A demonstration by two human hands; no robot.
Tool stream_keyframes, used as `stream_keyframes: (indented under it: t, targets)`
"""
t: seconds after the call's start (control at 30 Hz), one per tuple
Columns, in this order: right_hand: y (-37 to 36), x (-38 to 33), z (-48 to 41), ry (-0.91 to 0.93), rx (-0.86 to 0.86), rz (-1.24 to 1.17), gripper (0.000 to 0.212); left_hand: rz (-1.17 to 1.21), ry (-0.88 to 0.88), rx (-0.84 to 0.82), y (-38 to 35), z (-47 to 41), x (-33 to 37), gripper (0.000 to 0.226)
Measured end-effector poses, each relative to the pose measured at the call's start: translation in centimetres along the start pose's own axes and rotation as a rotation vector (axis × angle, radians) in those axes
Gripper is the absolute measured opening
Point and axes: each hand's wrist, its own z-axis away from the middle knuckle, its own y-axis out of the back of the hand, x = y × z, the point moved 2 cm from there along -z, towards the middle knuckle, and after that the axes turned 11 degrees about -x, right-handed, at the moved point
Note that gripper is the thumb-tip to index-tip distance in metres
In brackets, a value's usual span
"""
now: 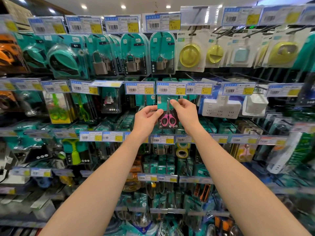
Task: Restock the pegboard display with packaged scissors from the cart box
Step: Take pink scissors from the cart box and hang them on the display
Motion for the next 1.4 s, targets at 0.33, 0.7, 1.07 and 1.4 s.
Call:
stream_keyframes:
  t: [0.33, 0.7, 1.07, 1.4]
  targets:
    - [-0.6, -0.7, -0.6, 0.047, 0.033, -0.109, 0.026, -0.022, -0.012, -0.018, -0.2, 0.3, 0.2, 0.012]
    - [-0.6, -1.0, -2.3, 0.039, 0.102, -0.059, 0.015, -0.066, -0.023, -0.021, -0.3, 0.4, 0.2, 0.012]
    - [-0.6, -0.9, -2.8, 0.031, 0.109, -0.128, 0.014, 0.017, 0.001, -0.012, -0.8, -0.3, 0.0, 0.017]
    - [-0.7, -0.8, -3.3, 0.023, 0.101, -0.155, 0.018, 0.044, 0.013, -0.008, -0.7, -0.8, -0.3, 0.021]
